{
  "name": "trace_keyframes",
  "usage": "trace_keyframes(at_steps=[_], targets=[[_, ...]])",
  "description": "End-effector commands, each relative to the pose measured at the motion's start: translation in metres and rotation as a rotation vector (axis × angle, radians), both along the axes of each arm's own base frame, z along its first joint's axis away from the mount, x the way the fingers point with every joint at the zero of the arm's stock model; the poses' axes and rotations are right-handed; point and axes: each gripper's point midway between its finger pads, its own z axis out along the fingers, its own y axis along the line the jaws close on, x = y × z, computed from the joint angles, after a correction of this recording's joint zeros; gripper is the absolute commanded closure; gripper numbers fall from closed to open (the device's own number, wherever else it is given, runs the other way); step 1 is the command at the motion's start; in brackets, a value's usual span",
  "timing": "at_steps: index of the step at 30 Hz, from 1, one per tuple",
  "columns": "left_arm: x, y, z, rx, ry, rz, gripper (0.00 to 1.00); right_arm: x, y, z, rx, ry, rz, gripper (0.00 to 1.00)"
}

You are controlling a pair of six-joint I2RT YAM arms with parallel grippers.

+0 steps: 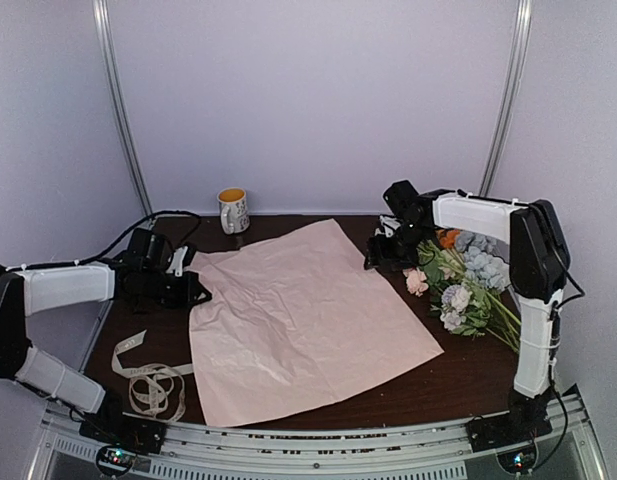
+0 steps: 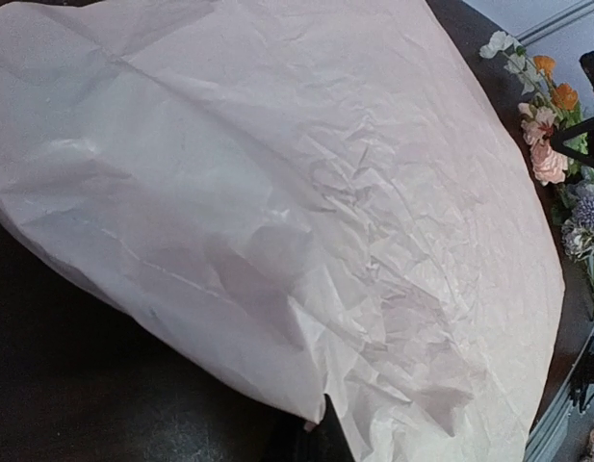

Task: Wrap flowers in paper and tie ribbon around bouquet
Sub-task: Adjust the flattened wrapping paper at the center of the board.

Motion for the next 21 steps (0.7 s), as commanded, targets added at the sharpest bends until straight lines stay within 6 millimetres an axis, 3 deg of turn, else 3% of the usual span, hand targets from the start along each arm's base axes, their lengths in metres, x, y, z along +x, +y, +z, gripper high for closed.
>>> trace_keyframes(at_steps=[1,6,9,11,13,16,18,21], targets=[[0.008,-0.007,0.006,0.018,-0.018,-0.08,1.0,-0.015,-0.02,-0.019,-0.139,0.081,0.004,0.19],[0.022,-0.014,-0.002,0.049,-0.025,-0.102,1.0,-0.029,-0.038,-0.023,-0.183,0.071,-0.029,0.21],[0.028,-0.025,-0.018,0.068,0.009,-0.13,1.0,-0.044,-0.036,-0.011,-0.143,0.065,-0.004,0.26],[0.032,-0.032,-0.024,0.068,0.02,-0.125,1.0,-0.054,-0.024,0.013,-0.062,0.034,0.057,0.28],[0.034,-0.04,-0.026,0.05,0.018,-0.106,1.0,-0.06,-0.027,0.048,-0.032,-0.038,0.078,0.28],[0.036,-0.036,-0.029,0.043,0.018,-0.001,1.0,-0.06,-0.067,0.078,-0.15,-0.111,-0.006,0.3],[0.03,-0.025,-0.034,0.049,0.017,0.066,1.0,-0.067,-0.105,0.082,-0.287,-0.092,-0.076,0.31],[0.023,-0.01,-0.033,0.073,-0.005,0.133,1.0,-0.079,-0.142,0.084,-0.405,-0.046,-0.114,0.32]])
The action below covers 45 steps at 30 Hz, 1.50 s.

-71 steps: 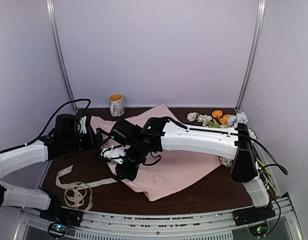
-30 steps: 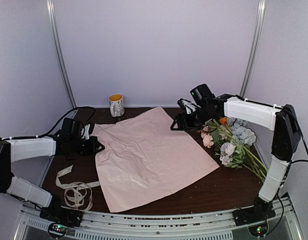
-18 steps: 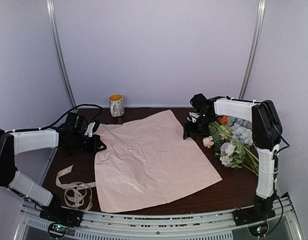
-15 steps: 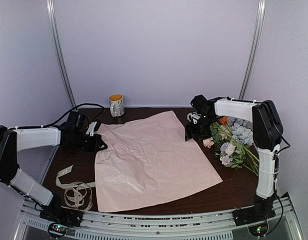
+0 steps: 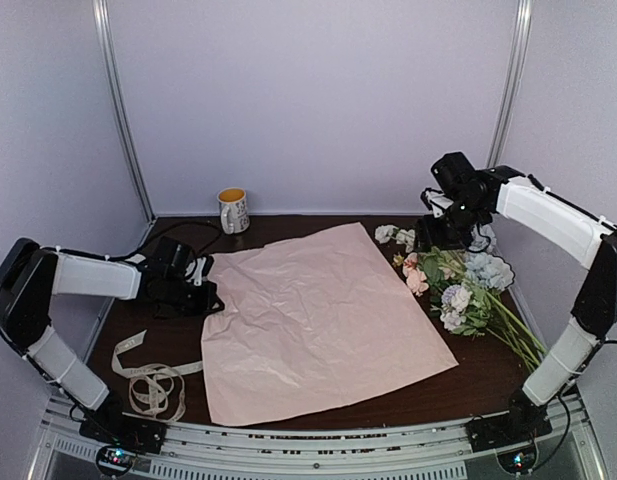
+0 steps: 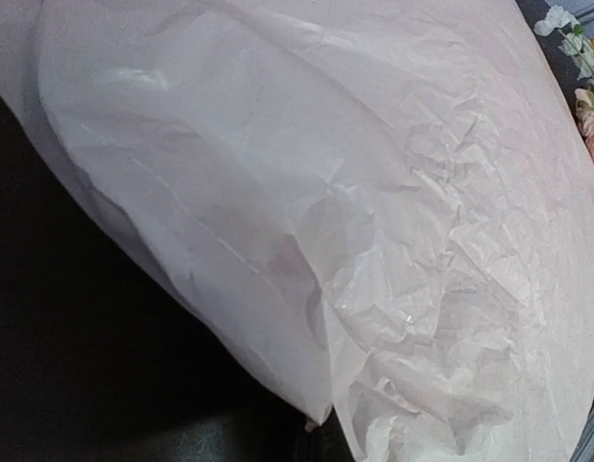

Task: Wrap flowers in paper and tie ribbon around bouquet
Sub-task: Adjust the flattened wrapping paper at the center of the board.

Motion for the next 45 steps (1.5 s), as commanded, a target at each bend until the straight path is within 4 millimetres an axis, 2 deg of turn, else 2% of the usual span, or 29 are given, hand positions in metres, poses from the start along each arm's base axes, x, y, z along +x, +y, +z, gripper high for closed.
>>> trace_keyframes(at_steps=[1,2,4,6,8,11,14,16,18,20,22,25,28,31,33,37,41,45], targets=[[0.003,0.019,0.012,0.004,-0.077,0.142,0.94,-0.02,-0.075,-0.008,-0.277,0.088,-0.112,0.33],[0.0,0.018,0.013,-0.003,-0.077,0.132,0.82,-0.022,-0.086,-0.007,-0.315,0.093,-0.127,0.35],[-0.007,0.012,0.016,-0.016,-0.069,0.105,0.5,-0.026,-0.103,-0.003,-0.394,0.106,-0.144,0.4],[-0.013,0.011,0.02,-0.002,-0.069,0.094,0.39,-0.029,-0.117,0.007,-0.449,0.105,-0.171,0.42],[-0.015,0.019,0.03,0.049,-0.1,0.119,0.34,-0.036,-0.137,0.018,-0.525,0.1,-0.209,0.43],[-0.012,0.038,0.055,0.188,-0.197,0.178,0.31,-0.051,-0.181,0.026,-0.718,0.139,-0.258,0.42],[-0.008,0.053,0.081,0.311,-0.292,0.207,0.3,-0.069,-0.211,0.015,-0.841,0.241,-0.246,0.39],[-0.006,0.061,0.088,0.383,-0.309,0.22,0.3,-0.073,-0.211,0.012,-0.788,0.249,-0.242,0.39],[-0.004,0.064,0.096,0.446,-0.323,0.226,0.3,-0.074,-0.214,0.018,-0.795,0.226,-0.251,0.39],[-0.001,0.059,0.105,0.474,-0.353,0.205,0.3,-0.075,-0.217,0.02,-0.807,0.219,-0.239,0.38],[0.001,0.051,0.106,0.483,-0.362,0.178,0.3,-0.079,-0.217,0.011,-0.817,0.242,-0.178,0.32],[0.01,0.035,0.083,0.491,-0.334,0.093,0.31,-0.093,-0.225,-0.009,-0.884,0.281,-0.122,0.31],[0.013,0.01,0.042,0.494,-0.225,-0.043,0.3,-0.106,-0.221,-0.024,-0.854,0.304,-0.048,0.3],[0.008,-0.009,0.003,0.471,-0.105,-0.154,0.3,-0.116,-0.213,-0.034,-0.803,0.306,0.02,0.39],[0.005,-0.012,-0.009,0.47,-0.077,-0.174,0.31,-0.116,-0.212,-0.04,-0.801,0.291,0.045,0.45],[0.002,-0.005,-0.013,0.496,-0.081,-0.171,0.31,-0.107,-0.207,-0.053,-0.785,0.312,0.071,0.55],[0.004,-0.006,-0.001,0.475,-0.116,-0.158,0.31,-0.097,-0.202,-0.069,-0.77,0.369,0.1,0.62],[0.006,-0.007,0.01,0.467,-0.145,-0.156,0.31,-0.098,-0.211,-0.09,-0.793,0.417,0.106,0.65]])
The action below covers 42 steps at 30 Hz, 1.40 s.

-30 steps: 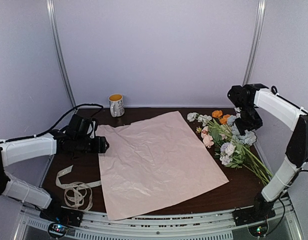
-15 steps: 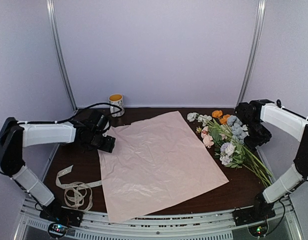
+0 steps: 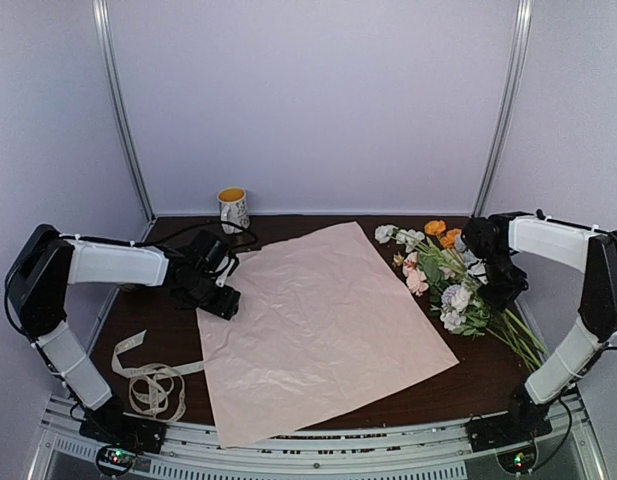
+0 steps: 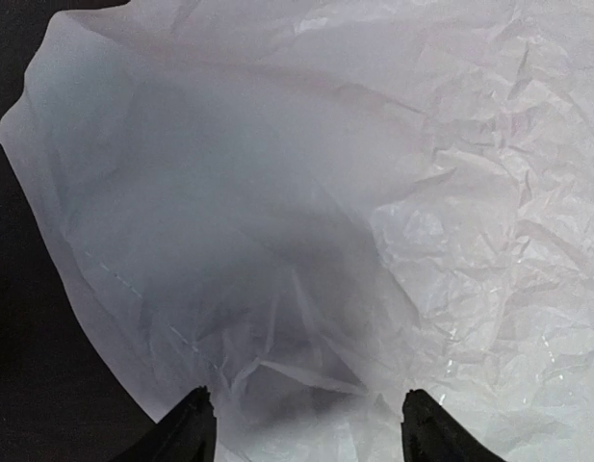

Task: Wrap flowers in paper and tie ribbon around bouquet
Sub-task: Adjust the flattened wrapping paper at the center of the board, then pick up the fake flower from the corner of the board.

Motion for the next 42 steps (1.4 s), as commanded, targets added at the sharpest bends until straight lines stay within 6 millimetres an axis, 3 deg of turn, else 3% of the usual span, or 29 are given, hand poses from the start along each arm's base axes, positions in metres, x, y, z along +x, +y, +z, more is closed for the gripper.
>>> trace_keyframes(at_steps=[1,5,12,15,23,30,34,37,39,41,42], targets=[[0.005,-0.006,0.021,-0.037,-0.066,-0.028,0.31,0.006,-0.01,-0.015,-0.016,0.007,-0.01,0.68],[0.005,-0.004,0.023,-0.035,-0.08,-0.031,0.3,0.008,-0.016,-0.022,-0.04,0.033,-0.017,0.78],[0.005,-0.014,0.025,-0.078,-0.078,-0.055,0.31,0.009,-0.016,-0.031,-0.026,0.049,0.006,0.82],[0.005,-0.013,0.026,-0.075,-0.084,-0.058,0.32,0.011,-0.015,-0.029,-0.027,0.057,0.01,0.93],[0.006,-0.014,0.03,-0.088,-0.095,-0.064,0.33,0.013,-0.012,-0.009,-0.011,-0.015,0.046,1.0],[0.007,-0.016,0.039,-0.104,-0.116,-0.065,0.33,0.016,-0.001,0.041,-0.011,-0.204,0.099,1.0],[0.006,-0.02,0.045,-0.128,-0.121,-0.072,0.32,0.014,-0.002,0.081,-0.033,-0.34,0.094,1.0],[0.006,-0.025,0.053,-0.156,-0.12,-0.085,0.31,0.019,0.011,0.122,0.02,-0.479,0.096,1.0],[0.006,-0.029,0.06,-0.176,-0.119,-0.093,0.3,0.024,0.034,0.152,0.11,-0.588,0.11,1.0],[0.005,-0.032,0.073,-0.203,-0.131,-0.101,0.3,0.034,0.08,0.183,0.315,-0.699,0.129,1.0],[0.004,-0.034,0.081,-0.221,-0.142,-0.108,0.29,0.036,0.117,0.192,0.517,-0.707,0.15,1.0]])
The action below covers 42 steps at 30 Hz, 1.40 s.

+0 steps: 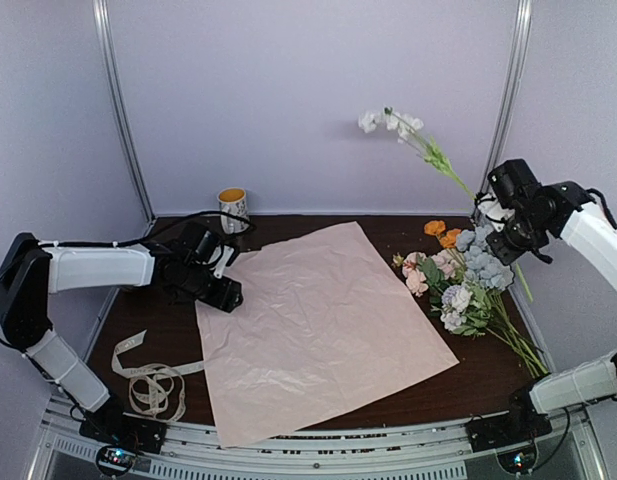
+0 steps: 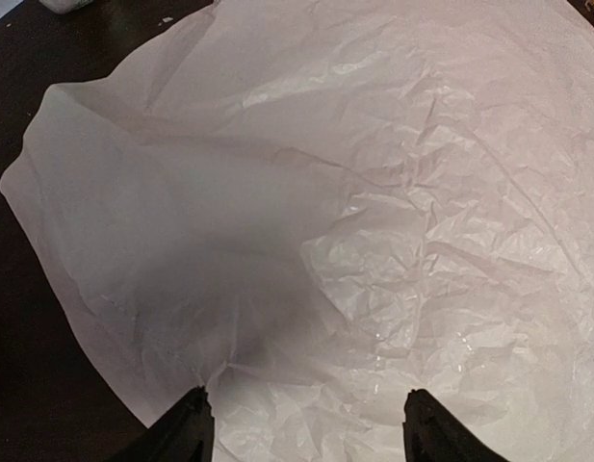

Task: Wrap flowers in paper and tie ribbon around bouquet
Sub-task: Pick up the fake flower from the corner of the board, then place the fake flower on the flattened wrapping paper, then pick up the fake flower from the corner of the board.

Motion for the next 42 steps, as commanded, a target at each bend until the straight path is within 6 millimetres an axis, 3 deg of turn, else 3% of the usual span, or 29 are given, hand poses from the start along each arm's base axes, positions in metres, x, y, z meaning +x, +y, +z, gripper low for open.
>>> trace_keyframes(at_steps=[1,3,6,9,13,17,23,25,27,28,30,32,34,37,40,42], targets=[[0.005,-0.018,0.051,-0.119,-0.08,-0.046,0.28,0.013,0.114,0.065,0.58,-0.172,0.16,1.0],[0.004,-0.022,0.072,-0.161,-0.116,-0.056,0.28,0.022,0.187,0.092,0.96,-0.2,0.283,1.0],[0.002,-0.02,0.105,-0.194,-0.169,-0.053,0.27,0.03,0.27,0.106,1.385,-0.158,0.352,1.0],[-0.003,-0.014,0.13,-0.195,-0.207,-0.062,0.26,0.038,0.332,0.082,1.593,-0.007,0.298,1.0],[-0.012,-0.008,0.141,-0.153,-0.212,-0.102,0.26,0.033,0.404,0.024,1.611,0.265,0.261,1.0],[-0.012,0.003,0.128,-0.035,-0.176,-0.123,0.26,0.026,0.436,-0.033,1.584,0.449,0.189,1.0],[-0.012,0.002,0.117,-0.012,-0.163,-0.144,0.26,0.024,0.43,-0.093,1.524,0.509,0.072,1.0],[-0.014,0.0,0.115,-0.022,-0.155,-0.152,0.26,0.022,0.42,-0.104,1.476,0.538,0.065,0.86],[-0.015,0.0,0.115,-0.029,-0.151,-0.157,0.26,0.024,0.398,-0.103,1.404,0.526,0.075,0.73],[-0.016,-0.001,0.116,-0.034,-0.151,-0.161,0.24,0.025,0.382,-0.099,1.358,0.514,0.082,0.57],[-0.018,-0.002,0.117,-0.045,-0.153,-0.169,0.21,0.025,0.347,-0.084,1.225,0.487,0.119,0.03],[-0.019,-0.003,0.117,-0.049,-0.154,-0.174,0.18,0.025,0.305,-0.063,1.042,0.439,0.161,0.0],[-0.019,-0.004,0.116,-0.051,-0.151,-0.179,0.13,0.029,0.25,-0.041,0.847,0.348,0.138,0.0],[-0.02,-0.006,0.118,-0.063,-0.149,-0.189,0.09,0.044,0.15,-0.016,0.571,0.168,0.02,0.0],[-0.021,-0.004,0.12,-0.062,-0.162,-0.187,0.09,0.051,0.058,-0.002,0.317,-0.003,-0.093,0.0],[-0.021,-0.004,0.12,-0.057,-0.167,-0.186,0.09,0.048,0.009,0.003,0.121,-0.106,-0.15,0.0]])
